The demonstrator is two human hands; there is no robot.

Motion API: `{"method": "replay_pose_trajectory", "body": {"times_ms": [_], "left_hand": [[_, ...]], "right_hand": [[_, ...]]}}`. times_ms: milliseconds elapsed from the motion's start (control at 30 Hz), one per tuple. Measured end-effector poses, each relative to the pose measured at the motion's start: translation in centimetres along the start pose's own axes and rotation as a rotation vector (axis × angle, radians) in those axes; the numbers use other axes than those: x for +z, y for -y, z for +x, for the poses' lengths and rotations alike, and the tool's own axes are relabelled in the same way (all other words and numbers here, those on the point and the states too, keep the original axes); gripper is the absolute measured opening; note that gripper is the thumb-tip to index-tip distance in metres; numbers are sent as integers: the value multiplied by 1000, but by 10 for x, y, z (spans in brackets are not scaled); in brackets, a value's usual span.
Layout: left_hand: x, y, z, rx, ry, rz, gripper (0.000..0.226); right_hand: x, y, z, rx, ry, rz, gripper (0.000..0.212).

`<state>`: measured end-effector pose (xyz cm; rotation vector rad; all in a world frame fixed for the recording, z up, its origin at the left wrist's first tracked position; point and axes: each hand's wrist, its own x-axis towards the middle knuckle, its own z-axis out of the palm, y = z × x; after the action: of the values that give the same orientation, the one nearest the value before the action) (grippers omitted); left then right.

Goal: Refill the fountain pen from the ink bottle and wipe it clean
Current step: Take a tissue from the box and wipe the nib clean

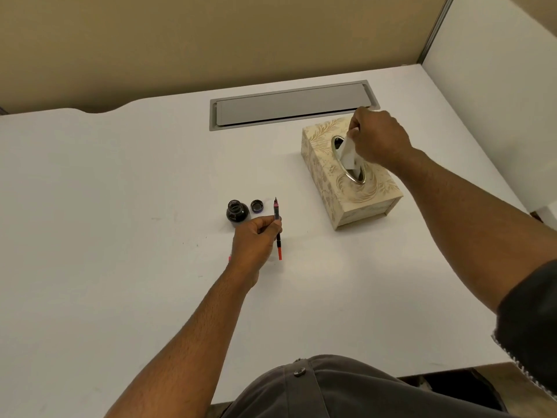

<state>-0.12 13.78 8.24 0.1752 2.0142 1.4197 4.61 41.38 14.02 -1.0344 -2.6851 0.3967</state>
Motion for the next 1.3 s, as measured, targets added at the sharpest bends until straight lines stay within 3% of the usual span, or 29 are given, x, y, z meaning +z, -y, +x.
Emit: {"method": "replay_pose_trajectory", "body": {"times_ms": [100,267,367,600,767,933,1133,1300], "left_hand": [[1,-1,-1,-2,3,2,16],[0,0,-2,-1,1,0,18],[0,0,-2,0,4,2,16],[-2,1,-1,-7,-7,1,14],[0,2,-1,-9,8,4,22],[-1,-1,-1,-4,13,-1,22],[-3,-1,-5,-6,17,-20,21],[-9,-4,-11,-2,46,-51,23]], "right_hand": [[8,0,-4,-48,-5,-12,14],[14,-1,-3,-93,144,-27,29],[15,1,1,-71,165,-83,13],[8,2,7,140,-6,310,12],[-2,15,9,268,60,537,18],[-7,17,6,295,-162,628,7],[-29,18,-4,296,-533,764,23],[-25,40,-52,19,-651,416,32]]}}
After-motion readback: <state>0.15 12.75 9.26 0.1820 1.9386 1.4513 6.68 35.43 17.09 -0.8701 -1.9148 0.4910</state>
